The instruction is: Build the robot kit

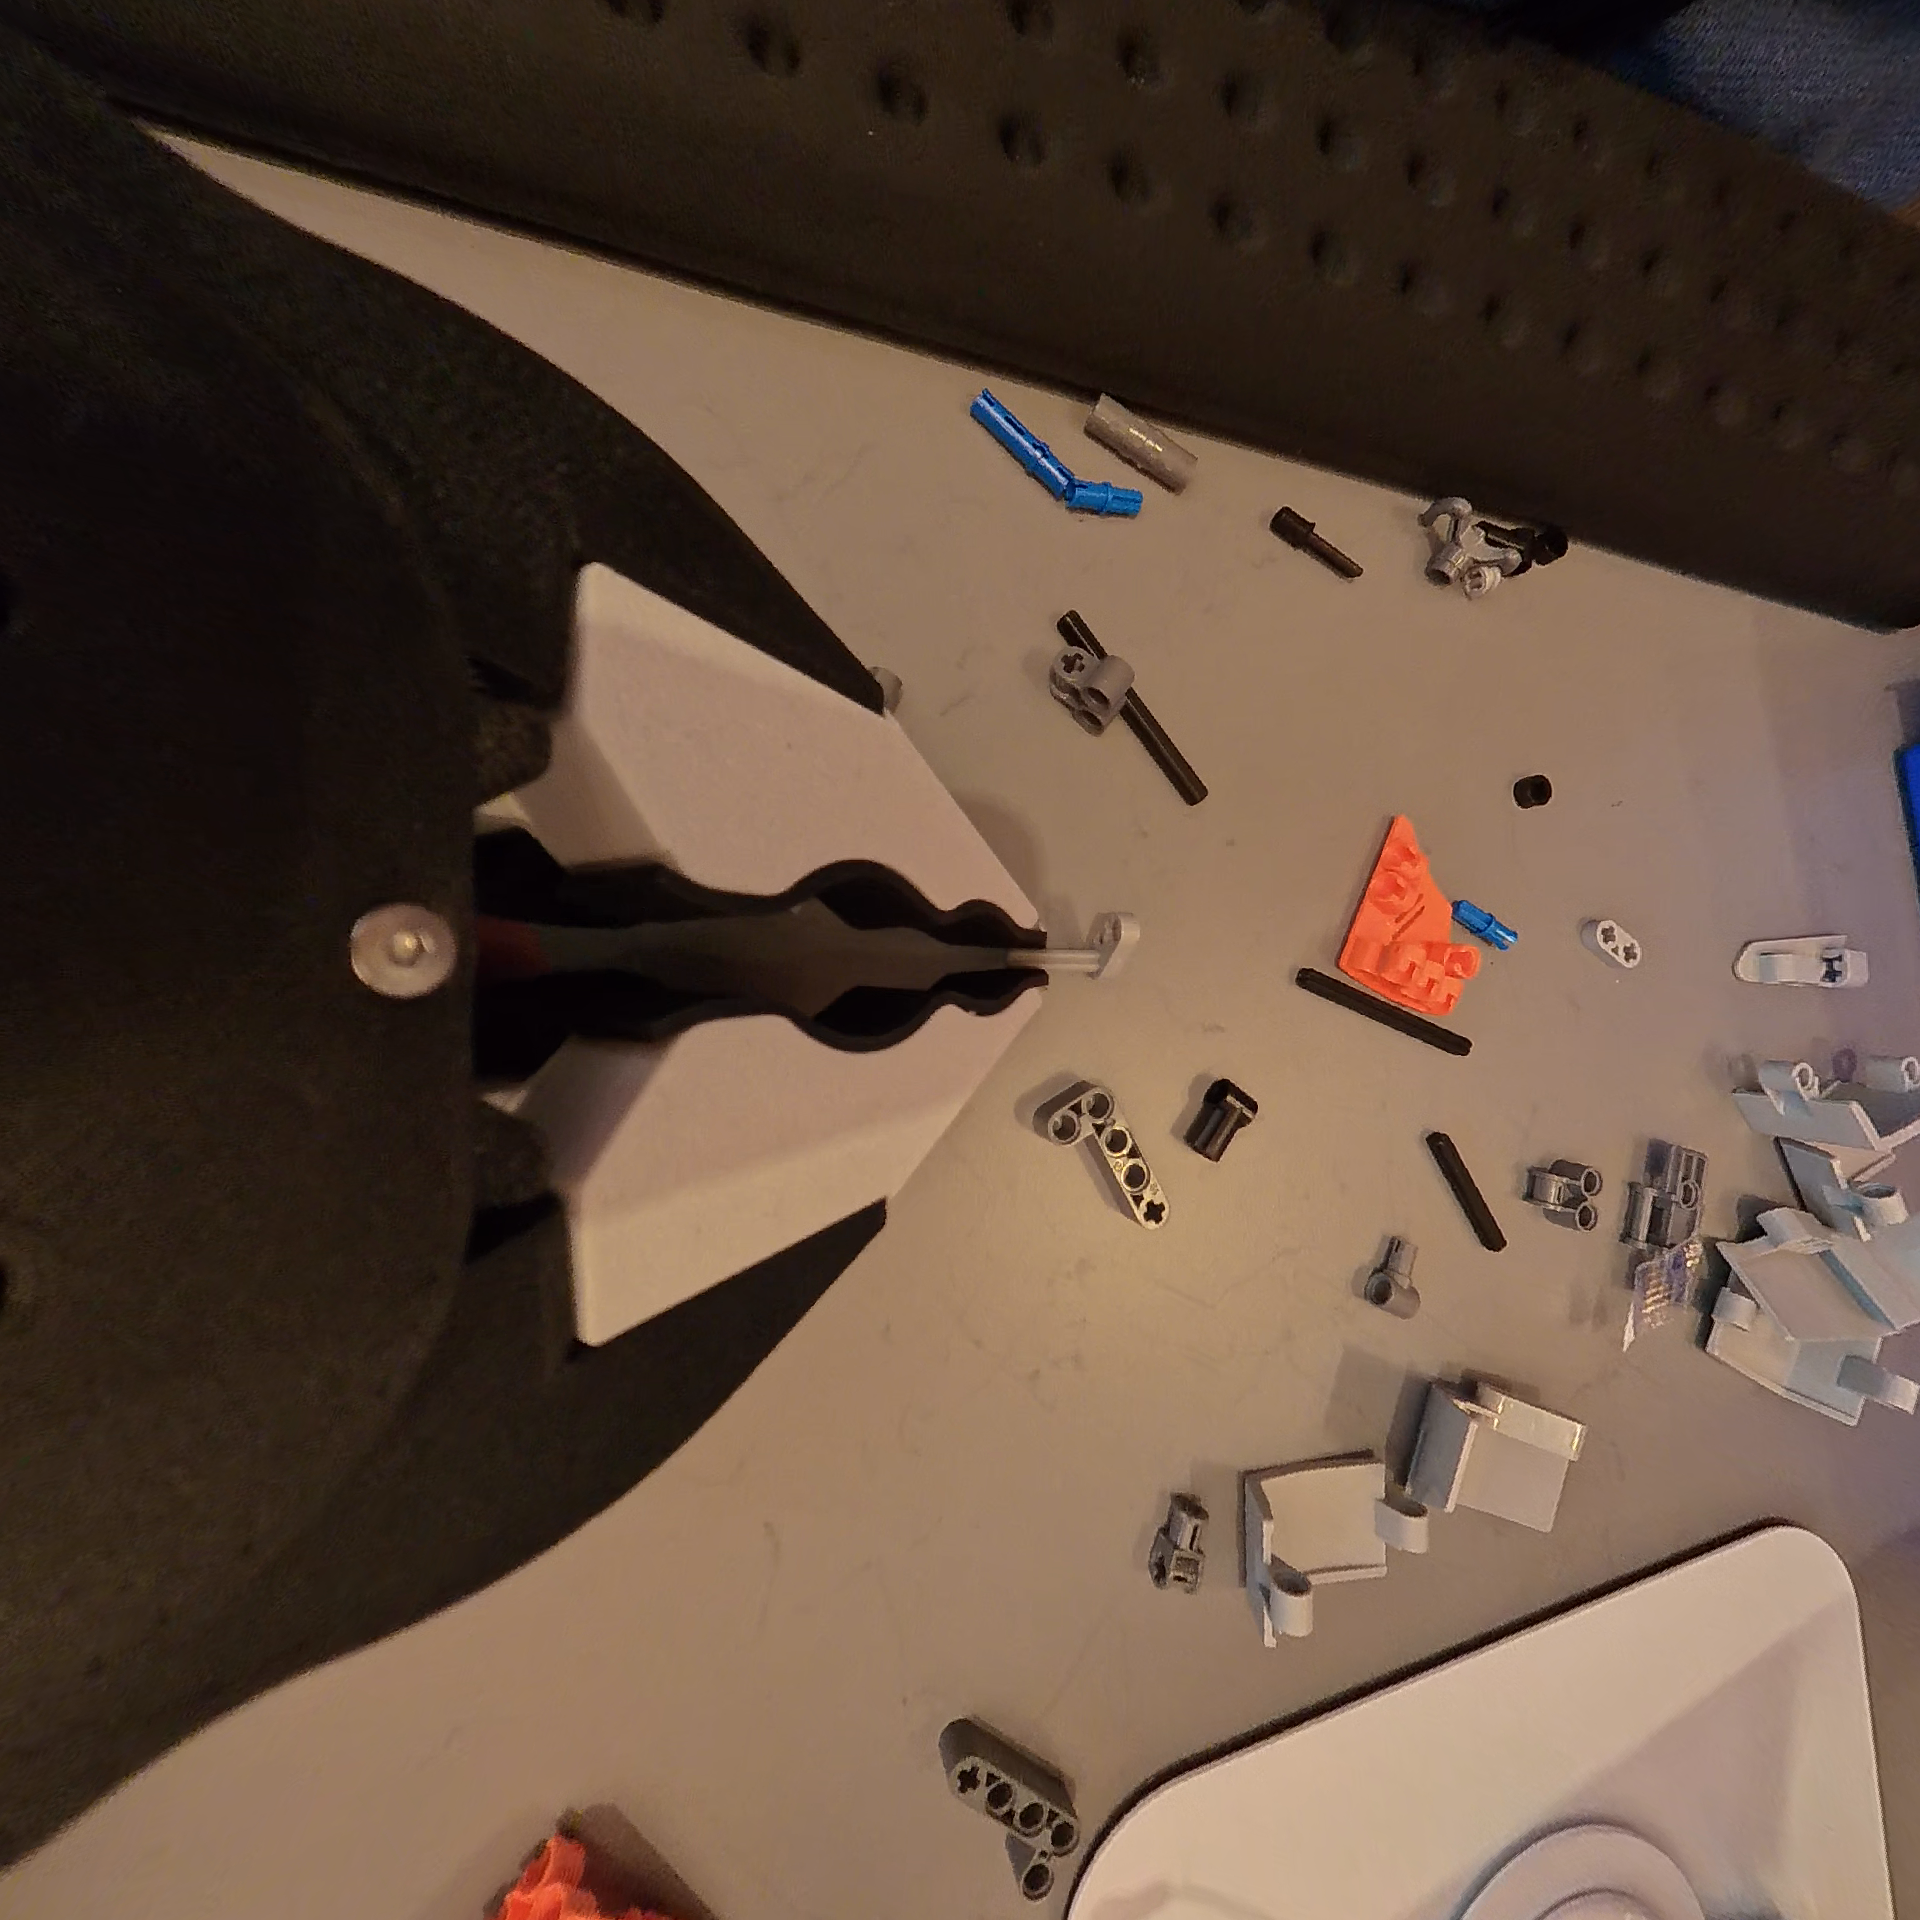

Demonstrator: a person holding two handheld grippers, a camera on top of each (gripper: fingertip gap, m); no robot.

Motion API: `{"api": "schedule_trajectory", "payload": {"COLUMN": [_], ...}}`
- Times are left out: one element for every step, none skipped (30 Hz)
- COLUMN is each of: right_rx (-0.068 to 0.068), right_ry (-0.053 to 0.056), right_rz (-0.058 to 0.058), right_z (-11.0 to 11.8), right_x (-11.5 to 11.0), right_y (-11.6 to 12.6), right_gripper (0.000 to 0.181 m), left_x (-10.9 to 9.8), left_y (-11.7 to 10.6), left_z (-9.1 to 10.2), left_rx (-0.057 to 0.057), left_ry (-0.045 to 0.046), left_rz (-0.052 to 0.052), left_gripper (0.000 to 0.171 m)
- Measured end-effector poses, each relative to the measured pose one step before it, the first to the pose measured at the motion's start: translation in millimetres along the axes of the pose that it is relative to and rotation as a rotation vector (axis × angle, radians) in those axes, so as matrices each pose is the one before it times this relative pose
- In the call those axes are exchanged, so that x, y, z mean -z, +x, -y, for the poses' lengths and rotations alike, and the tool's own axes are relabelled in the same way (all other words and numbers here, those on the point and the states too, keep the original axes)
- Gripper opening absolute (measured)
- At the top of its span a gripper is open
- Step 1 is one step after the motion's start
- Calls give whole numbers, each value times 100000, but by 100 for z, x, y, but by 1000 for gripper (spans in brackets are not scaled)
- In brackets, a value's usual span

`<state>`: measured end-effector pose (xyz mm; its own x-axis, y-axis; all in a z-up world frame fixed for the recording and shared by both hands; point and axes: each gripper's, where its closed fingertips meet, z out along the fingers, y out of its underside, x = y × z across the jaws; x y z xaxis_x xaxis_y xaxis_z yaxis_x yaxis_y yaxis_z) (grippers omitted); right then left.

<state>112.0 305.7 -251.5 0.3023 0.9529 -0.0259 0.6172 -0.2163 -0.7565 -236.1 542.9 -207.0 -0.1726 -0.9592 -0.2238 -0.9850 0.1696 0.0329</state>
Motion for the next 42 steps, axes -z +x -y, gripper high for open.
{"api": "schedule_trajectory", "payload": {"right_rx": [37, 16, -52, -102, -118, -167, -205, -124, -42, -3, -36, -73, -27, 15, -2, 1, 30, 55, 45, 41, 82, 100, 69, 31, 14, 25, 41, 14, -43, -88, -106, -88, -68, -76, -87, -102, -112, -94, -72, -57, -60, -69], "right_ry": [-60, -42, -31, -26, 35, 94, 57, 13, -77, -98, -63, -55, 1, 15, 12, -13, -14, 8, -3, -29, -22, -19, -41, -26, 18, -22, -78, -65, -28, 14, -1, -16, -15, -27, 13, 55, 26, 16, -6, -20, -40, -63], "right_rz": [3, 6, 14, -2, -2, -4, -35, -73, -76, -60, -36, -8, -24, -18, 31, 9, 9, 26, 38, 58, 8, -40, 18, 48, 3, -21, -24, -43, -37, -18, -18, -43, -42, -34, -40, -23, 6, 4, -19, -21, -7, 4], "right_z": [-12, 0, -1, -7, 5, 21, 11, 8, -10, -15, -10, -14, 2, 2, 8, 0, -4, -1, -5, -6, -8, 1, -12, -4, -6, 1, -5, -10, 5, 0, 4, 2, 0, 1, -2, 14, 2, 1, 4, 0, -3, -14], "right_x": [-7, -4, -16, -9, -2, 1, -5, 9, -11, -7, -9, 11, -2, -1, -8, -1, 3, 2, 5, 4, 6, -4, -7, 2, 8, -4, -2, -9, -7, 2, -4, -3, -1, -2, 4, 6, 1, 2, -4, -1, 1, -4], "right_y": [-10, -3, 11, 12, 24, 20, 32, 23, 14, 5, 0, -1, 11, 4, -8, 8, -9, -9, -21, -15, -14, 0, -19, -5, -6, -8, 3, 4, 9, 18, 14, 19, 11, 18, 12, 18, 13, 15, 17, 8, 6, 4], "right_gripper": [1, 1, 1, 1, 1, 1, 1, 1, 1, 1, 1, 1, 1, 1, 1, 1, 1, 1, 1, 1, 1, 1, 1, 1, 1, 1, 1, 1, 1, 1, 1, 1, 1, 1, 1, 1, 1, 1, 1, 1, 1, 1], "left_x": [555, 460, 330, 214, 93, -36, -153, -228, -300, -341, -362, -341, -359, -374, -390, -369, -312, -267, -245, -255, -298, -308, -294, -225, 7, 24, 9, 19, 0, 4, 10, 8, 75, 134, 154, 161, 155, 141, 93, 38, 6, -36], "left_y": [731, 852, 1048, 1145, 1038, 1004, 911, 695, 620, 544, 400, 367, 249, 69, 247, 326, 192, 289, 208, -64, 27, -31, -319, -147, -31, 6, 14, -50, -141, -136, -194, -176, -248, -268, -230, -370, -548, -477, -309, -408, -260, -25], "left_z": [559, 482, 454, 487, 527, 487, 384, 308, 240, 110, 46, 92, 128, 98, 55, 44, 124, 176, 113, 49, -19, -174, -250, -96, 118, 39, 51, 67, -70, -124, -161, -182, -165, -141, -184, -270, -273, -273, -329, -443, -484, -447], "left_rx": [-912, -1448, -1531, -1723, -2027, -1910, -1752, -1827, -1531, -1283, -1316, -980, -710, -924, -870, -872, -1113, -777, -780, -881, -426, -484, -947, -255, -36, 46, -421, -100, 12, -211, -20, 161, 138, 623, 1122, 778, 606, 1410, 1608, 937, 1021, 1547], "left_ry": [2960, 2194, 1756, 1652, 1702, 1365, 611, 62, -314, -1069, -1330, -843, -541, -729, -916, -962, -384, -8, -321, -650, -938, -1729, -1960, -801, 767, 359, 530, 587, -247, -344, -412, -405, 38, 459, 427, 45, -24, 142, -258, -884, -1092, -956], "left_rz": [-2482, -2722, -3689, -4198, -3502, -3519, -3313, -2180, -1996, -1760, -1127, -1186, -676, 317, -740, -1143, -243, -798, -411, 1114, 359, 629, 2342, 1159, 263, 32, 30, 300, 655, 736, 868, 677, 945, 886, 429, 1200, 2268, 1413, 329, 1040, 79, -1533], "left_gripper": [48, 47, 46, 46, 44, 43, 43, 41, 41, 41, 41, 41, 41, 40, 40, 40, 39, 39, 40, 40, 40, 40, 40, 38, 37, 36, 34, 32, 31, 32, 32, 32, 31, 31, 31, 31, 32, 32, 32, 32, 32, 32]}}
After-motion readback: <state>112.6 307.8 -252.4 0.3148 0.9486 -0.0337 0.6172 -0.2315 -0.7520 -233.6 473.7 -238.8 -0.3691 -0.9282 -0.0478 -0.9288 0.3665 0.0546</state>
